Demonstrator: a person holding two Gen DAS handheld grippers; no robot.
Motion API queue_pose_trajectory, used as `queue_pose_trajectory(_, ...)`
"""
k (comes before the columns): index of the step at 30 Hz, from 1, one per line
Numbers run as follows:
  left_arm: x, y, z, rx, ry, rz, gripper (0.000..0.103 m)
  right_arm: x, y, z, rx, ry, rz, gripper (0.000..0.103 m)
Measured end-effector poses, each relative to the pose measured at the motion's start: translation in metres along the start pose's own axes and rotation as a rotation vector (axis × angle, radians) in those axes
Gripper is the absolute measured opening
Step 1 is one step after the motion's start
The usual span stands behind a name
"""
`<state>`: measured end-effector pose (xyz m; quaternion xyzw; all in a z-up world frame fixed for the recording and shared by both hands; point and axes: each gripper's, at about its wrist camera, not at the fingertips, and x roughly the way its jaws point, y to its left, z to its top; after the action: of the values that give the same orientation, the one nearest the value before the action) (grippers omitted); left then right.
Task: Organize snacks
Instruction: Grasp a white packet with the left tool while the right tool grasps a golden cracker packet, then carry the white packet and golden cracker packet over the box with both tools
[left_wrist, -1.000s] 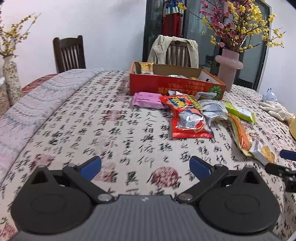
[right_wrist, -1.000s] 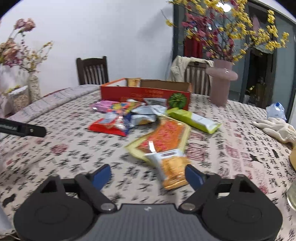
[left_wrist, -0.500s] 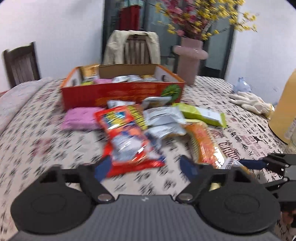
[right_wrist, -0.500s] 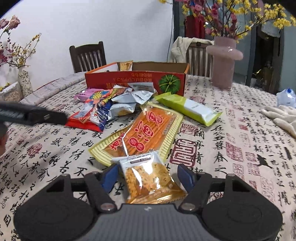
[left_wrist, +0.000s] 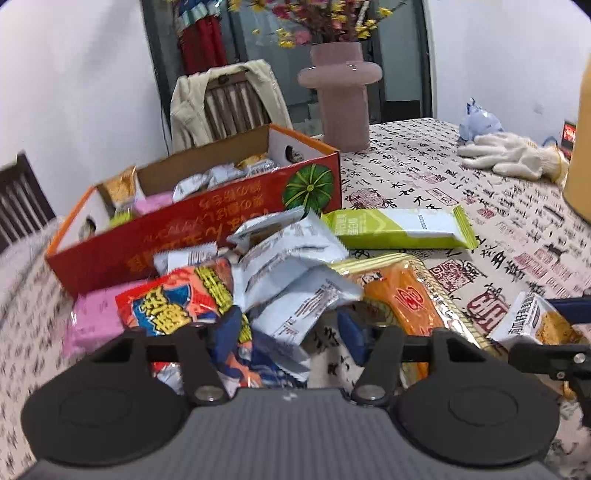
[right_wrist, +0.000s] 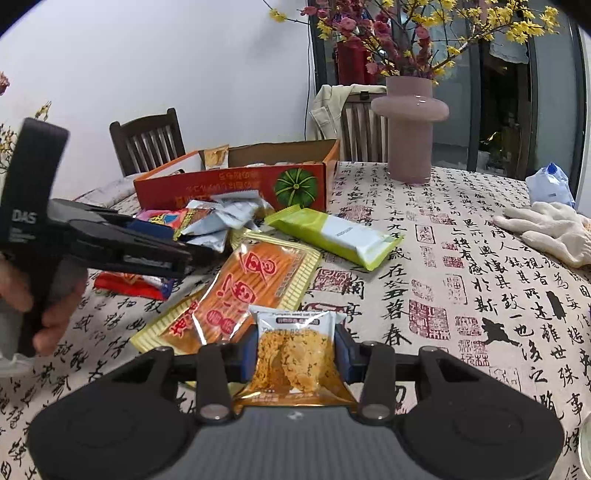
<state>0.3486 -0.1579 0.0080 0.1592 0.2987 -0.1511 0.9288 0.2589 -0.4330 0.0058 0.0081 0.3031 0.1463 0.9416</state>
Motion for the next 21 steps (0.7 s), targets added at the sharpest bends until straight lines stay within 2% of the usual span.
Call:
queue_pose_trajectory(1,0.002,-0.003,0.000,0.026,-0.001,0.011,0.029,0.001,0.000,0.000,0.002,0.001,0.002,0.041)
queue_pose_trajectory(2,0.003,-0.004,0.001,0.034,-0.001,-0.002,0.026,0.004,-0.001,0.001,0.006,0.003,0.004,0.041)
queue_pose_trajectory(4,0.000,-0.005,0.003,0.023,-0.007,-0.023,0.010,0.007,-0.001,0.001,0.011,0.004,0.010,0.041)
queue_pose_trajectory(6,-0.007,-0.006,0.004,0.021,-0.014,-0.034,0.005,0.008,-0.001,0.000,0.013,0.005,0.010,0.041)
queue_pose_trajectory(10,-0.031,-0.007,0.003,0.000,-0.030,-0.083,0.003,0.006,0.003,-0.001,0.013,0.003,0.019,0.041)
queue_pose_trajectory(14,-0.065,0.004,-0.001,-0.092,-0.035,-0.158,0.003,-0.001,0.008,-0.002,0.010,-0.005,0.020,0.041)
queue_pose_trajectory(21,-0.121,0.030,-0.019,-0.207,-0.080,-0.202,0.003,-0.023,0.023,-0.006,-0.004,-0.033,0.011,0.041)
